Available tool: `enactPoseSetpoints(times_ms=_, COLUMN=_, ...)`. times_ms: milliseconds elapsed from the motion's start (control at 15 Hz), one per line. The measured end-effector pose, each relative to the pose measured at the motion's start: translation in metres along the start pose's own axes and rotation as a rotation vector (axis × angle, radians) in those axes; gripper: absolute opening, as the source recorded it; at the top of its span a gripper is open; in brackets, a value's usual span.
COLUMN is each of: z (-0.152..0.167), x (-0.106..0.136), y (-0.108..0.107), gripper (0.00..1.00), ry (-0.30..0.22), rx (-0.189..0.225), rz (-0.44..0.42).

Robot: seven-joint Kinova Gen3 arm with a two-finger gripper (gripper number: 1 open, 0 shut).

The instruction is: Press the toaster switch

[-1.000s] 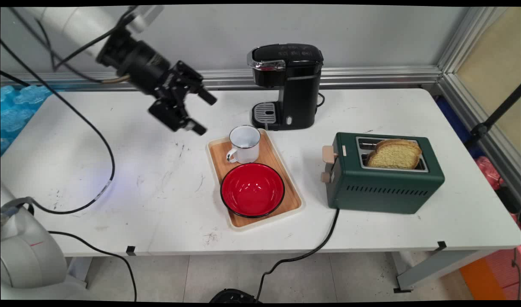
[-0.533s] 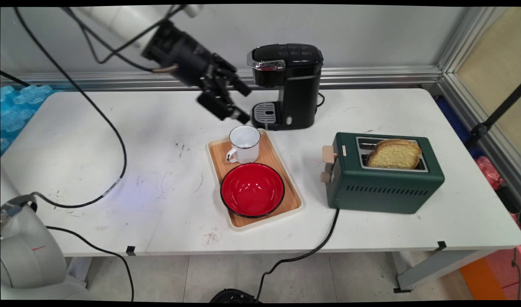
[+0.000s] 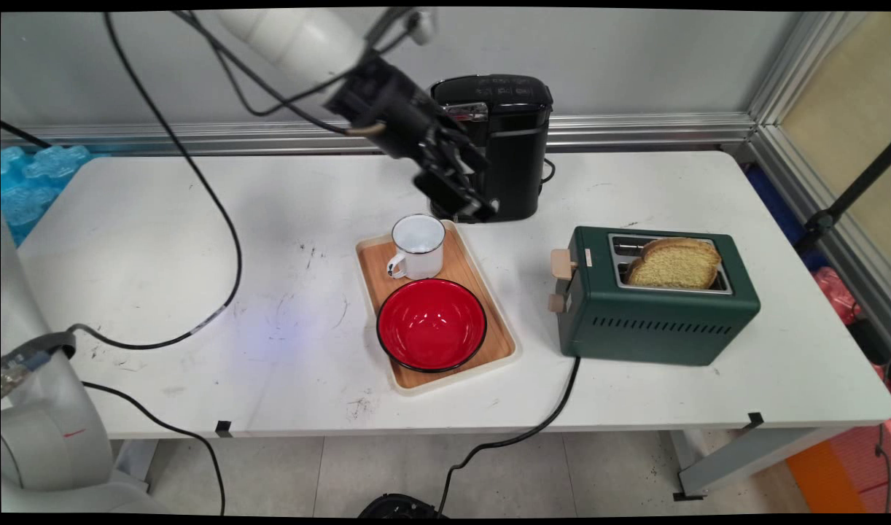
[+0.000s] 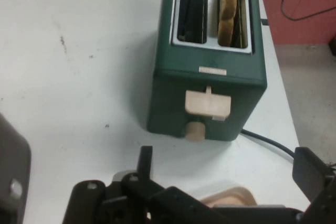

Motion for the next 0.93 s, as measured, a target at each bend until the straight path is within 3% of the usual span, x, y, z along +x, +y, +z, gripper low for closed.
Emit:
enactPoseSetpoints(times_ms=267, z=0.032, x=0.018, y=0.000, gripper=1.00, ry=-0.019, rx=-0.003, rz=0.015)
enactPoseSetpoints(times_ms=333, z=0.040, x=0.022, y=0.000, gripper=0.00, ry=-0.024, rx=-0.003, rz=0.020)
enactPoseSetpoints(times_ms=933, z=0.089, x=0.041, y=-0.001, gripper=0.00, ry=-0.079, rx=-0.021, rz=0.064)
